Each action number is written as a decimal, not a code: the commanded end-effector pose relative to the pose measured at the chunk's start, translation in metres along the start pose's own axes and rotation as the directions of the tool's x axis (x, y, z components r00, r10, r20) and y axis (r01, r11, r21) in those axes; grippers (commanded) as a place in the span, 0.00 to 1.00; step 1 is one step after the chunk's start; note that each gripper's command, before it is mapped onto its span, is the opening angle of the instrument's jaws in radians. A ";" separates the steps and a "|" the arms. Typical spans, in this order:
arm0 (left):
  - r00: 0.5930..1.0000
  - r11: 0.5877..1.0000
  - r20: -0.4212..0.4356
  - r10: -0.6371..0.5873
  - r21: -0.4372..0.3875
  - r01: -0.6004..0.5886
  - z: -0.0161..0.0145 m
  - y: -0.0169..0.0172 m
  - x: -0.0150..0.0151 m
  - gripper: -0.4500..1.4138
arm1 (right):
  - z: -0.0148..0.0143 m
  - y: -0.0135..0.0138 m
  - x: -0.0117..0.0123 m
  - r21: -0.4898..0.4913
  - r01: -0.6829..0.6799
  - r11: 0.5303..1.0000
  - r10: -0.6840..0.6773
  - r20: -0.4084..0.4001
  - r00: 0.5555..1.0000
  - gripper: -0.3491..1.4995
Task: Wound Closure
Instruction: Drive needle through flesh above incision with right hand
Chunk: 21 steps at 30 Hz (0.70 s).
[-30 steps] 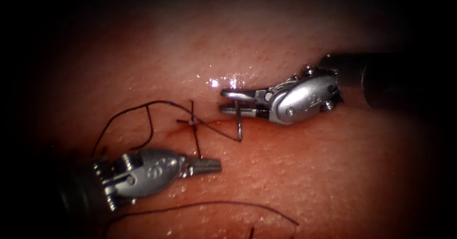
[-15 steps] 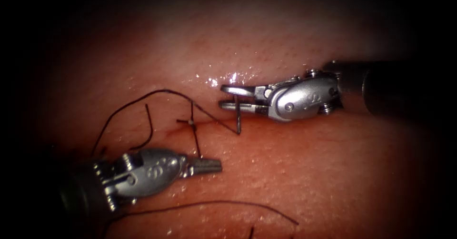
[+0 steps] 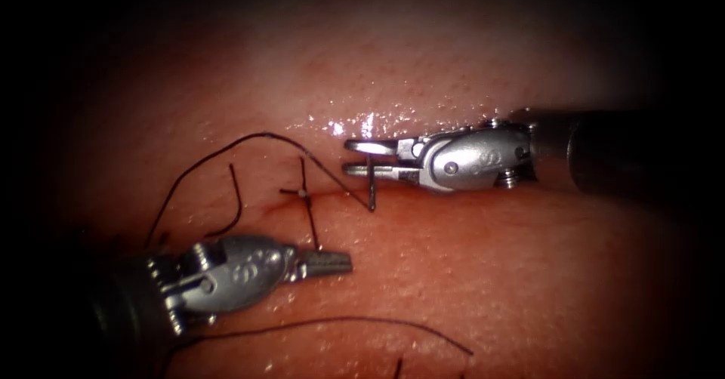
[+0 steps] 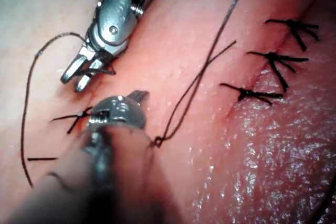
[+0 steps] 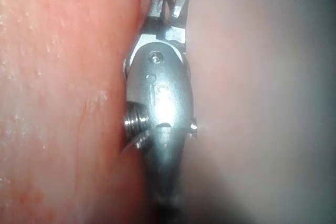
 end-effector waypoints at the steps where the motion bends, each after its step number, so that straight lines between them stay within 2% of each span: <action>1: 1.000 1.000 -0.001 0.001 0.000 -0.001 0.0007 -0.0003 0.0000 0.00 | 0.0007 0.0003 -0.0004 0.005 -0.006 1.000 0.006 0.005 1.000 0.00; 9: 1.000 1.000 -0.001 -0.001 0.004 0.001 0.0011 -0.0003 0.0003 0.00 | 0.0004 0.0006 -0.0010 0.002 -0.120 0.993 0.120 0.022 0.993 0.00; 15: 0.999 0.999 -0.047 -0.015 0.034 0.017 0.0016 -0.0007 0.0011 0.00 | -0.0001 0.0013 -0.0004 -0.024 -0.252 0.968 0.250 -0.042 0.967 0.00; 21: 0.998 0.999 -0.057 -0.018 0.038 0.021 0.0014 -0.0010 0.0012 0.00 | -0.0001 0.0015 -0.0002 -0.037 -0.336 0.941 0.335 -0.040 0.941 0.00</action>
